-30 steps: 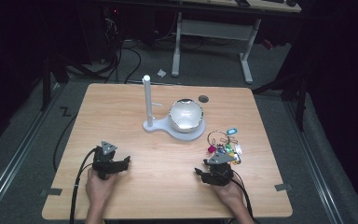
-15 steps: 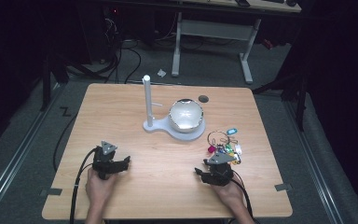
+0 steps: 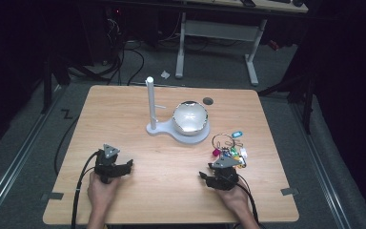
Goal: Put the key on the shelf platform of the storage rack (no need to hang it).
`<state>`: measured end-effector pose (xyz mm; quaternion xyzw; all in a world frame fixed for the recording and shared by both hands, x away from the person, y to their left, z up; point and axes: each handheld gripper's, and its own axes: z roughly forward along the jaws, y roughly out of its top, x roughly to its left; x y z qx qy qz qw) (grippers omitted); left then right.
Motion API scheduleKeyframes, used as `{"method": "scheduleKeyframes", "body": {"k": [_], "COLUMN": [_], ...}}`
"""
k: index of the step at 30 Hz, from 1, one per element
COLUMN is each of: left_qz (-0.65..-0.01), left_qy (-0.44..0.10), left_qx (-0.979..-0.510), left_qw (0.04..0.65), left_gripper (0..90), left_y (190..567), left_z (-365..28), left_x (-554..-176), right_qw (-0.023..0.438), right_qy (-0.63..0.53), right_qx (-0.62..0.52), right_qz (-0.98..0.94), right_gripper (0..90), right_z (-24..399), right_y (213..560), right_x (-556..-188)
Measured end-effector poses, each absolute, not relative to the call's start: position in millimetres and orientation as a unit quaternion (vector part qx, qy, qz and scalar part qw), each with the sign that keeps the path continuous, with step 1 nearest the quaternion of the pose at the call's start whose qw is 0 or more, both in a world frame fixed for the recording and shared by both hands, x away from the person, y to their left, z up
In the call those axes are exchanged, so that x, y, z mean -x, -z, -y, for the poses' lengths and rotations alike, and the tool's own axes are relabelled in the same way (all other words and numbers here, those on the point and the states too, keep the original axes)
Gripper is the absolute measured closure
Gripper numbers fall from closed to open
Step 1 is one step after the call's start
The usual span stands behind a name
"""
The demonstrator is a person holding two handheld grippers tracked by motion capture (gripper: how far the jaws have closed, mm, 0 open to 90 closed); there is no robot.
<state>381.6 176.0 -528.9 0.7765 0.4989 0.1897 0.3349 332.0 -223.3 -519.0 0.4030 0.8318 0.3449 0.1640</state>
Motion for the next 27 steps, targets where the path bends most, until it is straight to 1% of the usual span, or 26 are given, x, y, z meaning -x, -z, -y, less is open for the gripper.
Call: {"method": "scheduleKeyframes", "body": {"k": [3,9,12,27], "left_qz": [-0.499,-0.499,-0.499,-0.499], "left_qy": [-0.189,-0.189,-0.189,-0.189], "left_qx": [-0.777,-0.777,-0.777,-0.777], "left_qw": [0.335,0.335,0.335,0.335], "left_gripper": [20.8,20.8,20.8,20.9], "left_y": [528.8,528.8,528.8,528.7], "left_z": [-176.0,-176.1,-176.1,-176.2], "left_x": [-381.7,-381.8,-381.8,-381.8], "right_qw": [0.167,0.170,0.162,0.168], "right_qy": [-0.343,-0.343,-0.346,-0.356], "right_qx": [-0.410,-0.413,-0.417,-0.425], "right_qz": [-0.828,-0.826,-0.825,-0.815], "right_gripper": [51.1,54.0,56.2,59.2], "right_z": [223.4,223.6,225.0,231.8], "right_y": [518.8,518.6,517.9,510.4], "right_x": [-331.8,-332.0,-332.5,-331.1]}}
